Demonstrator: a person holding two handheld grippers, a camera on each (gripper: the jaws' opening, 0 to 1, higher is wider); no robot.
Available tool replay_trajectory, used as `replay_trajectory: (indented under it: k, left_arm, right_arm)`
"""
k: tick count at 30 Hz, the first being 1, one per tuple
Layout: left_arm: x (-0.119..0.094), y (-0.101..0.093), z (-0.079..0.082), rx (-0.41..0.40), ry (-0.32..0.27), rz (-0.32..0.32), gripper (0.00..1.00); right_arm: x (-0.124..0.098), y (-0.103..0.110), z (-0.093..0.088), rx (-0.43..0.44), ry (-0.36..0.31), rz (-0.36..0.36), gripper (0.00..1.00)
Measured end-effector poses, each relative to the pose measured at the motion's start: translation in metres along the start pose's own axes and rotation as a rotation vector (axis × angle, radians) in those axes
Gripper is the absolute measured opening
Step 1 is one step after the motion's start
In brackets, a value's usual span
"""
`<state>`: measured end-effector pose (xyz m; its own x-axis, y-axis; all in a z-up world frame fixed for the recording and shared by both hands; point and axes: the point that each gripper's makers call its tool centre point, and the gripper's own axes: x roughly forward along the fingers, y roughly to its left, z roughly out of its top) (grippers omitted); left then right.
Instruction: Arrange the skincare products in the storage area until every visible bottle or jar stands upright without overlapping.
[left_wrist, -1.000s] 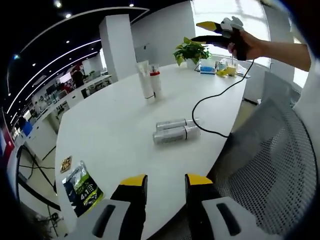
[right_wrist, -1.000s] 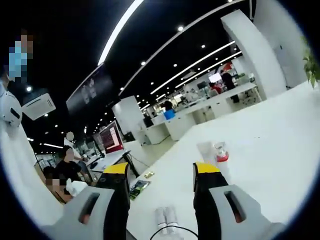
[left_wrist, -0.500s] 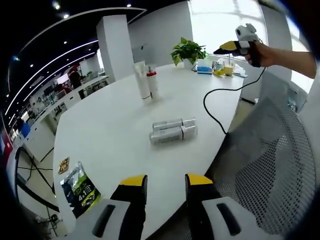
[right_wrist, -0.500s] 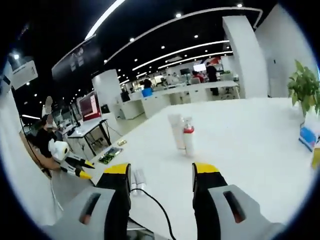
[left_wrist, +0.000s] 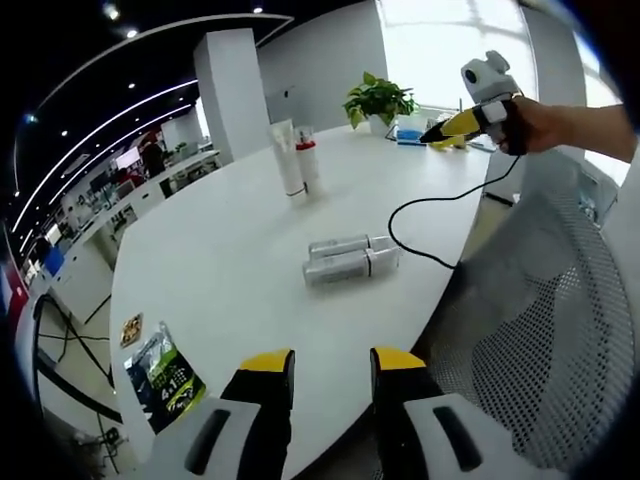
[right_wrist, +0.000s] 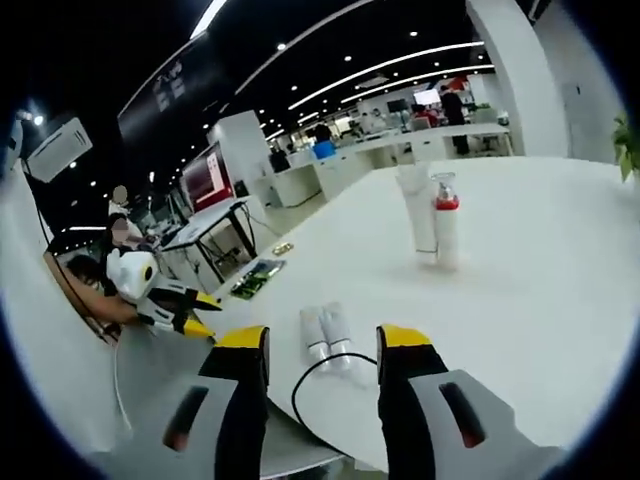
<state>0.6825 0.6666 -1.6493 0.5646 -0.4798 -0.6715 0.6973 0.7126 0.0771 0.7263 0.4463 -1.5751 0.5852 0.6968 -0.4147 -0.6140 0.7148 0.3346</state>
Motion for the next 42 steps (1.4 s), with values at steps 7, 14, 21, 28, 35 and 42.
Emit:
replay_trajectory:
  k: [7,14,21,28,35,42]
  left_arm:
    - [0.001,-0.001,-0.002,0.009,0.01,-0.005,0.31]
    - [0.002,-0.002,-0.004,0.011,0.02,-0.01,0.3]
    - [0.003,-0.001,-0.007,0.015,0.034,-0.01,0.3]
    - [0.002,0.0,-0.008,0.018,0.033,-0.002,0.3]
    - [0.002,0.002,-0.009,0.023,0.041,0.005,0.3]
    - [0.002,0.004,-0.009,0.018,0.042,0.014,0.29]
  right_arm:
    - [0.028,0.017,-0.014,-0.006,0.061,0.043,0.38]
    - [0.052,0.003,-0.018,-0.035,0.125,-0.027,0.34]
    - [0.075,-0.014,-0.028,-0.06,0.226,-0.085,0.29]
    - [0.1,-0.02,-0.033,-0.108,0.333,-0.096,0.24]
    - [0.123,-0.023,-0.041,-0.163,0.444,-0.095,0.23]
    - [0.136,-0.033,-0.052,-0.164,0.52,-0.111,0.21]
